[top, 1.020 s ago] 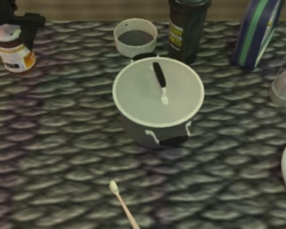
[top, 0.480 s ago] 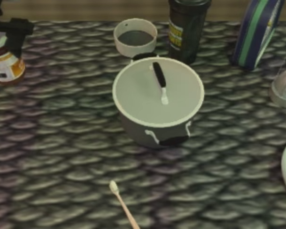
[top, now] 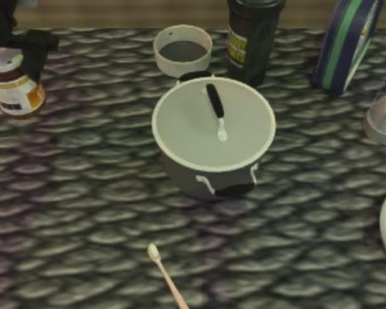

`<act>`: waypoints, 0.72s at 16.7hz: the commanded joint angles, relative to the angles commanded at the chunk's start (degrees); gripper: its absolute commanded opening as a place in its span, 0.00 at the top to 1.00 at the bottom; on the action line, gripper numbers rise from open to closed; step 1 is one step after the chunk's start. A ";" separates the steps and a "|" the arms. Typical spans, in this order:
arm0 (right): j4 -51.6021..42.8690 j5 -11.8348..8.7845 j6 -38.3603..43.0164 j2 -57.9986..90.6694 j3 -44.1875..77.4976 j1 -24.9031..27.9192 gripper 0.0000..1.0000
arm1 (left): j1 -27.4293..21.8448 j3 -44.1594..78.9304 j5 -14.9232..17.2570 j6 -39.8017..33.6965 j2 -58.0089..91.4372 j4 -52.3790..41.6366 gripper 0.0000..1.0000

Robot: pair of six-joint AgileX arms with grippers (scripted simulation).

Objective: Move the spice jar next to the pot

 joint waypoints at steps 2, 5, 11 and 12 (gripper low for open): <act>0.00 0.00 0.00 0.00 0.00 0.00 0.00 | -2.97 -3.29 -0.73 -4.51 -0.95 2.11 1.00; 0.00 0.00 0.00 0.00 0.00 0.00 0.00 | -8.14 -9.24 -2.01 -12.47 -2.60 5.83 1.00; 0.00 0.00 0.00 0.00 0.00 0.00 0.00 | -14.72 -16.81 -3.69 -22.82 -4.95 10.79 1.00; 0.00 0.00 0.00 0.00 0.00 0.00 0.00 | -14.72 -16.81 -3.69 -22.82 -4.95 10.79 1.00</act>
